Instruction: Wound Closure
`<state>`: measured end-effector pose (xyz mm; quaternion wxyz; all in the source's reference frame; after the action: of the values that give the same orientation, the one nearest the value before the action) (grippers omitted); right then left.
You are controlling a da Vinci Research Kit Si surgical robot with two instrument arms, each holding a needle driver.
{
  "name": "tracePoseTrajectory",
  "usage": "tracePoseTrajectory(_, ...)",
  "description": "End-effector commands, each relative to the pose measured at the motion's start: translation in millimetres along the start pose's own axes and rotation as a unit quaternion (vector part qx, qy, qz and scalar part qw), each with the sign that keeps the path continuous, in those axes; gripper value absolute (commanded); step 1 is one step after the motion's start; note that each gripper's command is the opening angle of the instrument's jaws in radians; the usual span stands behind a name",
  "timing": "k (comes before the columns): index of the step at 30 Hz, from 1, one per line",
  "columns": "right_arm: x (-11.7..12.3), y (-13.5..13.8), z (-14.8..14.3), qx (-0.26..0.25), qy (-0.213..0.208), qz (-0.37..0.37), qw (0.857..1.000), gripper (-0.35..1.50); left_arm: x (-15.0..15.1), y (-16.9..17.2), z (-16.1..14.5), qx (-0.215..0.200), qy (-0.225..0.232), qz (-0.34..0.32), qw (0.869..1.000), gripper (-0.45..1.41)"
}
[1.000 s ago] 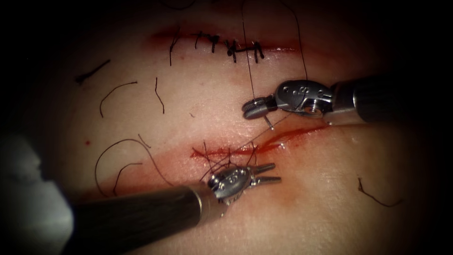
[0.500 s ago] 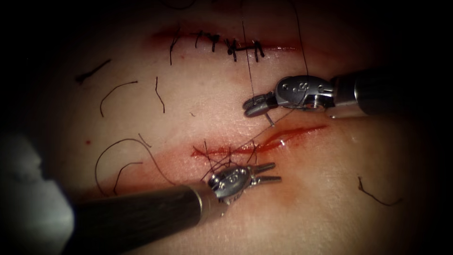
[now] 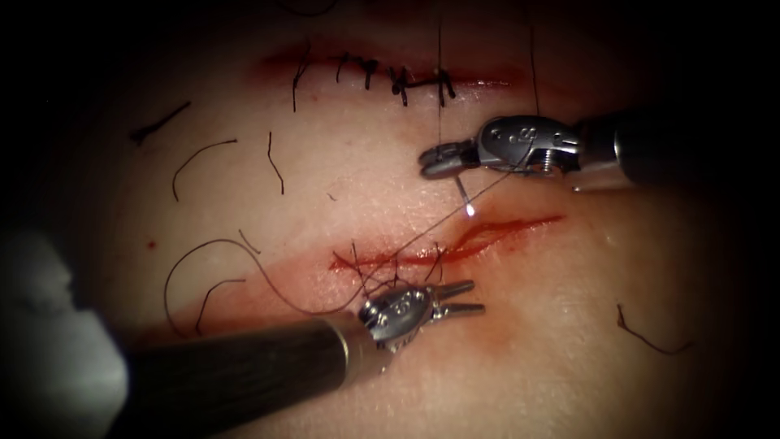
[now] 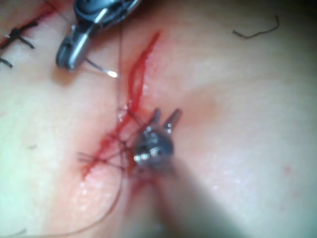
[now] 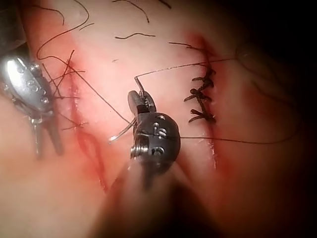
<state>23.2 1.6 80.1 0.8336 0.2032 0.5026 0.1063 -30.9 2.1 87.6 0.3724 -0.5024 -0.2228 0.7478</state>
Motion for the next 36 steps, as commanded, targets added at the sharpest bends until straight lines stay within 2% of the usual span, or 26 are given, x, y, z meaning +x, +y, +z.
tracePoseTrajectory(1,-0.3,-0.3,0.9,0.009,-0.008,0.022,1.0,-0.35,-0.6,0.1,0.8,-0.001,0.0,-0.001,1.0,0.34)
tracePoseTrajectory(7,-1.2,-0.9,0.9,0.017,-0.034,0.084,0.996,-0.35,-0.6,0.1,0.8,-0.002,-0.001,-0.001,1.0,0.34)
tracePoseTrajectory(17,-3.4,-2.0,1.4,0.027,-0.059,0.106,0.992,-0.35,-0.6,0.2,0.8,-0.002,-0.001,-0.001,1.0,0.34)
tracePoseTrajectory(36,-4.5,-3.0,0.7,0.05,-0.082,0.221,0.97,-0.35,-0.6,0.2,0.8,-0.002,-0.002,-0.001,1.0,0.34)
